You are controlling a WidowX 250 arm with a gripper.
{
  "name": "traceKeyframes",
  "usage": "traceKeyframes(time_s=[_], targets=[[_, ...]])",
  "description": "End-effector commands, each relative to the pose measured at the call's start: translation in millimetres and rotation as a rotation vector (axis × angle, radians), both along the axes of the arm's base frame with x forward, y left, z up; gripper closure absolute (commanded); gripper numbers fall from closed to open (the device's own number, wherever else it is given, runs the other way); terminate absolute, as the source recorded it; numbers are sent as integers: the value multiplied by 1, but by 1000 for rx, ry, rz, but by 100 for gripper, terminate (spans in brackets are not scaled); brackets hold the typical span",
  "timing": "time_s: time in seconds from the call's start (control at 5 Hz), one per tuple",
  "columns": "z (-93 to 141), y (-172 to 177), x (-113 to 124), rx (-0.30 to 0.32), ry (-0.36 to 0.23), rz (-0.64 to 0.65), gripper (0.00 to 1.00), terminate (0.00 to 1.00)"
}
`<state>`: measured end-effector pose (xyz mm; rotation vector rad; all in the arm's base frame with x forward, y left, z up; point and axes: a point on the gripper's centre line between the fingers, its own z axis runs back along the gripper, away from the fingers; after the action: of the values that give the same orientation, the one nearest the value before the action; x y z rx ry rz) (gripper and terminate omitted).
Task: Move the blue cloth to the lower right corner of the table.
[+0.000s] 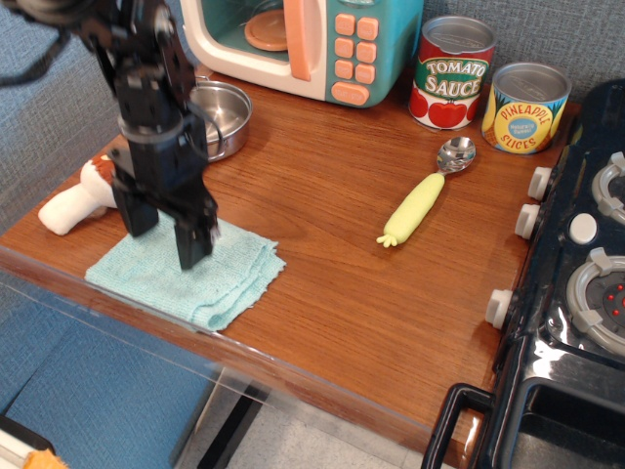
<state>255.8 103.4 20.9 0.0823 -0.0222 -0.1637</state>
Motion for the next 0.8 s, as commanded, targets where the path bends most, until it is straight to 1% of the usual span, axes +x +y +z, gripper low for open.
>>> traceKeyframes(time_s=[0.0, 0.2, 0.4, 0.6], targets=[[-20, -2, -11, 57, -8, 4, 0, 0], [-31, -32, -9, 22, -9, 17, 0, 0], [-23, -83, 1, -60, -8, -2, 0, 0], [-6, -133, 1, -127, -11, -51, 0, 0]])
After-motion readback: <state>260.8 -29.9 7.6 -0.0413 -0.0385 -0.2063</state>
